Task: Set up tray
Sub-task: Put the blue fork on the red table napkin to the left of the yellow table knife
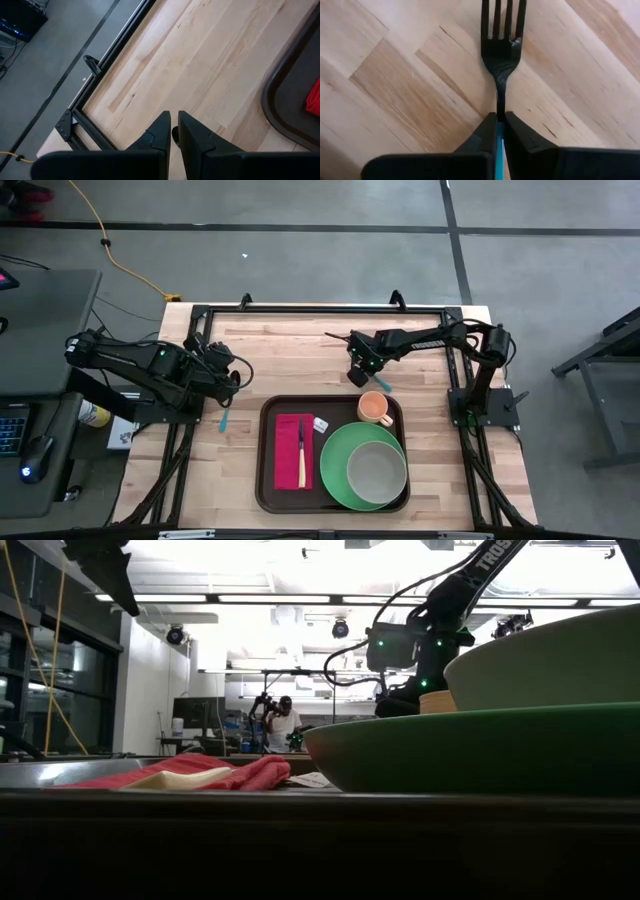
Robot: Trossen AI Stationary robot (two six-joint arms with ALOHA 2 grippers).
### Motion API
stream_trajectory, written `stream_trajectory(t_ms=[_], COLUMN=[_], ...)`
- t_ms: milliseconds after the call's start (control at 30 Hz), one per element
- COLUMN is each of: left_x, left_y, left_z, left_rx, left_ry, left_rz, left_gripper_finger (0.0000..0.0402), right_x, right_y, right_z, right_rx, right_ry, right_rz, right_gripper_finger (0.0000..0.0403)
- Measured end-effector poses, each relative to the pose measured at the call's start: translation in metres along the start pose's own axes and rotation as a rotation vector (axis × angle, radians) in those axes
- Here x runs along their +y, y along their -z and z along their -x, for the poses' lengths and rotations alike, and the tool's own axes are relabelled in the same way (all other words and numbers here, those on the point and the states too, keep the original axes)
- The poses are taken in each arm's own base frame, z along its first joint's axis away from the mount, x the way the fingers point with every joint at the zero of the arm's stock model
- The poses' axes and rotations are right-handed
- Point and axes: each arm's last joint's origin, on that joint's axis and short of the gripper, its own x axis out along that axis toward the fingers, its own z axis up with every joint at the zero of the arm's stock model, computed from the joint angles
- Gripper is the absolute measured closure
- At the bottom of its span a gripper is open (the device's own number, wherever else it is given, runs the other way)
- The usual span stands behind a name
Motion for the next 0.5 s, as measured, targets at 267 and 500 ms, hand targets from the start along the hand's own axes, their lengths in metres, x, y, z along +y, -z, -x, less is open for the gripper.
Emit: stream_trajectory(t_ms=[267, 500], left_x=[0.0, 0.0], left_y=[0.0, 0.0], left_z=[0.0, 0.0], left_rx=[0.001, 0.003], left_ry=[0.0, 0.003], left_rz=[0.0, -0.001], left_gripper_finger=[0.0334, 0.0334], right_x=[0.0, -0.006], right_y=[0.0, 0.001], right_z=[0.001, 0.021], right_rx=[0.002, -0.036], right_ry=[0.007, 0.032], right_rz=[-0.017, -0.018], right_gripper_finger=[0.0402, 0.0402])
